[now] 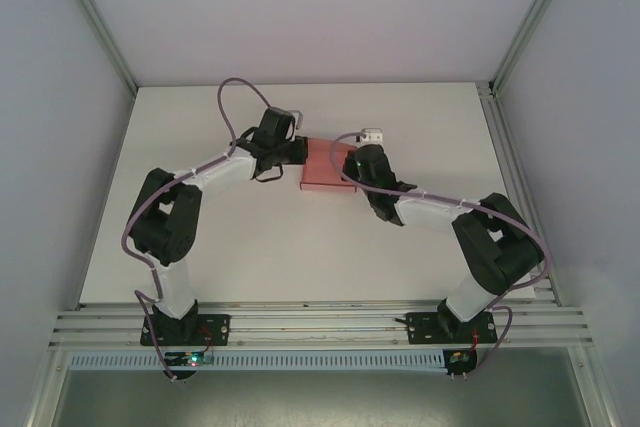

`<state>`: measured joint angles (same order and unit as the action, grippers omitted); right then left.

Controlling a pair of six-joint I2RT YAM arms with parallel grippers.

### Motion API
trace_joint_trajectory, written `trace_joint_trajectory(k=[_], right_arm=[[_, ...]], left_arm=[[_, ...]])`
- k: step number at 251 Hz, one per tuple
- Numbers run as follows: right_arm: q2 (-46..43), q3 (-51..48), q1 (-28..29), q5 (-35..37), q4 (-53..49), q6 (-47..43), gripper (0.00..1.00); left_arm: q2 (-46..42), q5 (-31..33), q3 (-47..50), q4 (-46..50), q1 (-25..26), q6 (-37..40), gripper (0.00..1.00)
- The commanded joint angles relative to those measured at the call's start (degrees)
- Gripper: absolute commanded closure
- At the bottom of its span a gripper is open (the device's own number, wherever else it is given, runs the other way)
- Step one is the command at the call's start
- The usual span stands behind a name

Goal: Assemble paper box

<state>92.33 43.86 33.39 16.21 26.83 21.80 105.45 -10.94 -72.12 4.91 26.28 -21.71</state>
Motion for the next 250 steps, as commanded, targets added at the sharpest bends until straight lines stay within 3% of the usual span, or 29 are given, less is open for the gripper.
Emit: trace_joint_trajectory(k=[1,35,83,105,118,133,144,176,224,250], right_arm=[[-0.7,-7.1,1.7,-9.8,9.8,-4.6,0.99],[-1.4,-14.5,2.3,-12.9,17.4,-4.3,0.99],[0.5,-20.6,6.6,-8.2,23.4,-8.2,0.99],[0.7,-20.9,7.8,-5.3,23.2,-9.1,0.98],[0.2,-21.0,8.0,-4.5,23.2,-8.8,0.99],[-0.5,-21.0,8.2,-3.6,22.9,-8.8,0.99],[-1.1,-20.7,8.4,-2.3,21.8,-9.1,0.99],[-2.2,-19.3,8.8,0.5,16.3,-10.7,0.99],[-2.9,-19.2,8.9,2.1,14.1,-11.7,1.00],[-3.0,-19.2,9.7,1.6,13.8,-13.4,0.94]], left_arm=[[-4.3,-6.2,8.5,-6.5,3.7,6.6,0.98],[-6.2,-8.9,15.7,-12.4,4.5,6.1,0.87],[-7.5,-7.2,20.5,-13.5,6.4,6.5,0.82],[-9.0,-3.7,20.9,-12.6,6.7,2.7,0.79],[-10.2,-3.1,20.4,-11.1,7.0,2.1,0.64],[-11.8,-1.6,19.7,-8.2,7.6,2.9,0.63],[-13.1,0.5,19.1,-5.4,8.2,3.5,0.55],[-17.6,7.0,18.1,3.4,8.4,2.7,0.01],[-24.7,10.2,18.4,14.6,8.4,1.0,0.00],[-27.1,14.0,16.5,18.4,8.3,-3.4,0.00]])
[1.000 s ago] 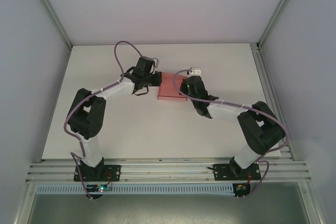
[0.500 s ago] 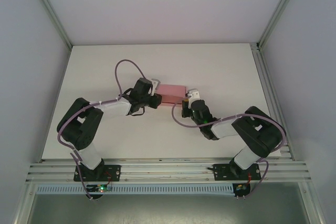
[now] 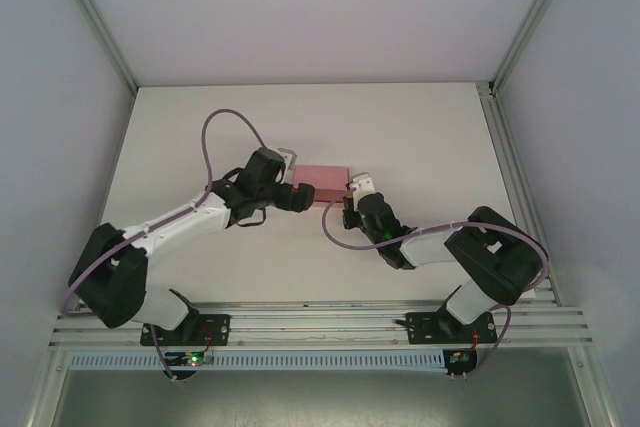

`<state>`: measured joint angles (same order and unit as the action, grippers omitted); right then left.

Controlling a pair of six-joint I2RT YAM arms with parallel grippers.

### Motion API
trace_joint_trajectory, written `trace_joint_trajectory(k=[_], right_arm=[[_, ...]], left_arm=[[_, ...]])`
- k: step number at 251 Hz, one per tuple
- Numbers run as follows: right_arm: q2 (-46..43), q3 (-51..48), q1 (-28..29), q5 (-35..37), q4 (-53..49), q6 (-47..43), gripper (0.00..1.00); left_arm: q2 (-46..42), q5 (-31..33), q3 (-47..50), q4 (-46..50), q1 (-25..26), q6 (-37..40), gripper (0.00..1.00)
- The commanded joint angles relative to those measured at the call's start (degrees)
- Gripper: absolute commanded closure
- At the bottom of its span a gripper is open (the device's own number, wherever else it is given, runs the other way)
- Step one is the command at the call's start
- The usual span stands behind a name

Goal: Assemble paper box

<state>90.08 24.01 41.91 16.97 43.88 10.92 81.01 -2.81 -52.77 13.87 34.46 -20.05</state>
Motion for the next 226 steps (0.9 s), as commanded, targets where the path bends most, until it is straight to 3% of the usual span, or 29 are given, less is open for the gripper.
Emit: trace_joint_trajectory(k=[1,36,67,110,127,141,154,179,212,226], right_arm=[[-0.8,0.6,1.1,0.8,-3.3,-2.6,0.94],[-1.4,0.4,1.5,1.4,-4.9,-3.8,0.83],[-3.2,-0.5,1.5,1.1,-5.5,-4.1,0.73],[-7.0,-2.1,1.6,-1.6,-7.2,-5.5,0.57],[-8.7,-3.1,1.5,-2.2,-7.6,-5.9,0.56],[-10.4,-3.9,1.5,-4.2,-8.8,-6.3,0.48],[-12.3,-4.6,1.5,-6.1,-10.2,-6.4,0.35],[-17.7,-5.1,1.4,-9.1,-14.1,-5.3,0.25],[-27.5,-3.2,1.2,-15.1,-20.4,-4.2,0.02],[-30.9,-2.0,1.1,-16.2,-22.1,-3.9,0.02]], left_arm=[[-2.7,5.9,-3.0,9.5,0.1,-5.2,0.00],[-0.9,5.6,-10.0,11.3,-2.0,-12.4,0.00],[7.3,1.4,-15.7,9.7,-6.0,-15.0,0.00],[19.9,-13.5,-20.3,4.9,-10.8,-13.4,0.00],[23.3,-17.7,-21.3,3.6,-11.6,-14.4,0.04],[24.9,-21.7,-21.8,2.7,-11.9,-14.3,0.08],[25.5,-22.5,-21.5,2.4,-11.9,-14.0,0.10],[25.2,-21.1,-20.3,3.8,-11.9,-12.4,0.11],[24.8,-19.8,-17.5,3.6,-11.8,-11.2,0.11],[24.9,-20.1,-16.6,2.7,-11.8,-11.2,0.11]])
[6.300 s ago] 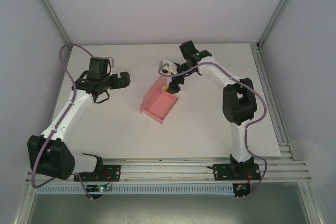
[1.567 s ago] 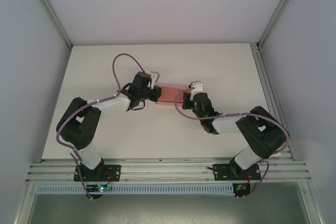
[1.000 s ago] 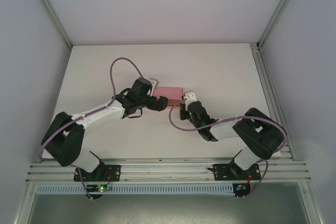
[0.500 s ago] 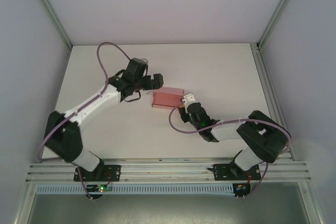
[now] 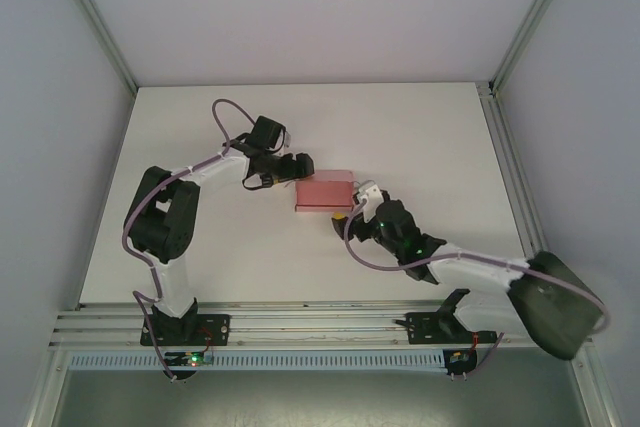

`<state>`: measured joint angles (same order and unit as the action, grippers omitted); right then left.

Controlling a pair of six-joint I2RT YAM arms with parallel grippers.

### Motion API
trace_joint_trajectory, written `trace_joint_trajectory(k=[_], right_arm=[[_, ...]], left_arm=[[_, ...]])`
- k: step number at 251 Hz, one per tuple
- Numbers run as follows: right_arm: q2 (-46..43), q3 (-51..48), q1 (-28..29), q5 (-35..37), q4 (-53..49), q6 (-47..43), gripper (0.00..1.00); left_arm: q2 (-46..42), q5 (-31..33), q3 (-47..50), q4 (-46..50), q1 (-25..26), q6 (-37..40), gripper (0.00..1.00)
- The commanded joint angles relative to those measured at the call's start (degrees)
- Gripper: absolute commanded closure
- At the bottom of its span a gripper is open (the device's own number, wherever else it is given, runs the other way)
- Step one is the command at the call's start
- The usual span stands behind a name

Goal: Assemble paper box

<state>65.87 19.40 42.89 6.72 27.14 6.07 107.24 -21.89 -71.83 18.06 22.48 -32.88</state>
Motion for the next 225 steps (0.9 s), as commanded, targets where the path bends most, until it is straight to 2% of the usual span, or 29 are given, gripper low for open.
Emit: trace_joint_trajectory(k=[1,32,57,86,105,119,129,140,152,166,180,213,225], right_arm=[[-6.9,2.7,0.1,-5.9,-5.5,0.9,0.02],[-11.2,6.4,-1.5,-6.3,-9.9,0.1,0.02],[-10.5,9.0,-4.5,-1.7,-11.1,4.5,0.02],[-2.0,15.3,-11.1,-3.9,-16.8,11.6,0.02],[5.4,20.0,-13.3,-4.8,-20.5,13.7,0.02],[10.0,22.7,-15.0,-5.9,-22.7,14.7,0.02],[12.4,24.1,-16.1,-6.2,-23.8,16.0,0.02],[14.7,25.0,-17.7,-8.2,-24.0,17.1,0.02],[16.5,25.2,-19.3,-10.9,-23.2,18.5,0.02],[18.2,25.2,-21.0,-14.2,-21.8,19.8,0.02],[19.6,25.0,-22.3,-16.8,-20.7,20.8,0.02],[22.0,24.5,-23.9,-23.1,-20.1,21.7,0.02],[22.8,24.3,-24.2,-26.8,-20.0,21.7,0.02]], left_arm=[[-1.3,-1.1,2.6,-1.5,0.1,1.6,0.11],[-0.5,-2.4,4.3,-4.0,0.1,1.3,0.15],[0.1,-3.6,5.3,-5.3,0.1,1.2,0.18],[0.4,-3.5,6.4,-6.0,0.1,1.6,0.24],[0.7,-4.6,7.2,-7.5,0.1,1.4,0.32],[0.9,-6.1,7.6,-8.8,0.1,1.0,0.42],[1.1,-7.0,8.1,-9.9,0.1,0.8,0.45],[1.2,-8.0,8.7,-11.1,0.0,0.3,0.53],[1.3,-8.8,9.3,-12.2,-0.1,0.3,0.55],[1.4,-10.0,10.0,-13.6,-0.6,-0.1,0.69],[1.4,-12.0,11.5,-15.9,-1.2,-1.0,0.77],[1.2,-16.1,15.3,-23.5,-3.1,-4.0,0.78],[1.3,-17.1,15.8,-24.8,-3.5,-4.7,0.81]])
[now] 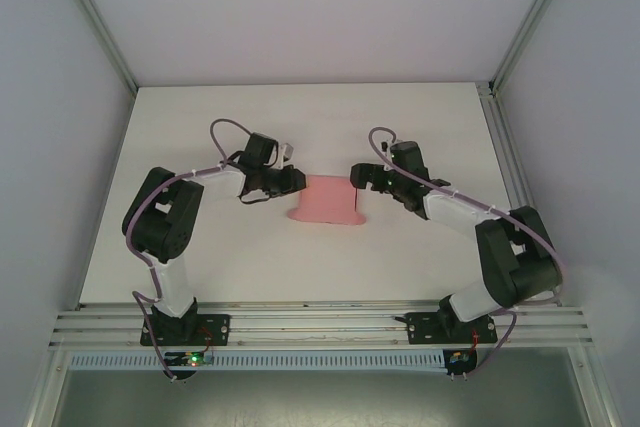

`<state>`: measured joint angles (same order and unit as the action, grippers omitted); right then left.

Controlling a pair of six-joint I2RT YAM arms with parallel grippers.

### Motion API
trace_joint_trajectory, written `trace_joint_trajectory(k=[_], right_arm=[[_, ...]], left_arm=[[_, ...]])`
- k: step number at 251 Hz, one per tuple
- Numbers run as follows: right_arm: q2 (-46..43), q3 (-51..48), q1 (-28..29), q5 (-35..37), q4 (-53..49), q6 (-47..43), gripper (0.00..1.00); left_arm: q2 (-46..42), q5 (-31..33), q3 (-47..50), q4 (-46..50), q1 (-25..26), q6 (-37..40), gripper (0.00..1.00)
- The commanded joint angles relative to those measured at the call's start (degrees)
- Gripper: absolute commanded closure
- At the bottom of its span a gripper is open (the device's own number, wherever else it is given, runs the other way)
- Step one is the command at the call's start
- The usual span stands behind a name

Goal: Assemble paper box

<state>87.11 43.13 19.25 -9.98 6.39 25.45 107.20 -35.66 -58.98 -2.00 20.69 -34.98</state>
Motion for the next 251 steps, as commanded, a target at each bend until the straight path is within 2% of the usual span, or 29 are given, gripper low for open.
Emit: trace_joint_trajectory(k=[1,13,29,114,154,180,192,203,212,230,242,251], right_arm=[[1.6,0.6,-0.6,-10.4,0.7,2.3,0.02],[2.2,0.2,-0.8,-13.1,0.7,2.9,0.02],[2.9,-0.3,-1.3,-16.8,0.6,3.3,0.02],[9.5,-0.5,-2.2,-30.2,6.3,10.0,0.05],[13.9,1.9,-0.9,-36.5,12.6,13.7,0.19],[16.0,2.1,-0.5,-40.5,21.9,19.4,0.31],[16.0,1.7,-0.7,-40.8,25.6,22.0,0.40],[15.6,1.7,-0.9,-41.0,27.1,23.6,0.50],[15.0,1.7,-1.0,-40.9,27.3,24.3,0.57],[13.3,1.8,-1.1,-40.1,26.3,24.9,0.65],[11.7,1.9,-1.1,-39.5,24.4,25.0,0.66],[10.3,2.0,-1.2,-38.5,22.6,24.8,0.66]], left_arm=[[1.3,-3.5,3.0,-4.9,-1.7,-2.6,0.81],[1.4,-4.5,3.5,-6.0,-2.0,-2.9,0.82],[1.3,-5.6,4.2,-7.4,-2.4,-3.0,0.89],[1.8,-9.1,7.9,-15.3,-4.9,-6.5,0.92],[0.4,-7.9,8.2,-14.7,-4.9,-5.0,0.91],[-0.5,-7.2,8.2,-14.7,-4.9,-3.9,0.87],[-0.9,-6.8,8.1,-15.1,-4.9,-3.5,0.83],[-1.3,-6.3,7.7,-15.4,-4.9,-1.8,0.73],[-1.8,-5.0,7.1,-15.0,-4.8,0.2,0.72],[-3.8,-2.4,5.5,-13.8,-4.8,4.2,0.63],[-6.1,-0.8,5.2,-14.1,-4.7,6.7,0.48],[-8.4,0.7,4.8,-13.2,-4.6,9.6,0.30]])
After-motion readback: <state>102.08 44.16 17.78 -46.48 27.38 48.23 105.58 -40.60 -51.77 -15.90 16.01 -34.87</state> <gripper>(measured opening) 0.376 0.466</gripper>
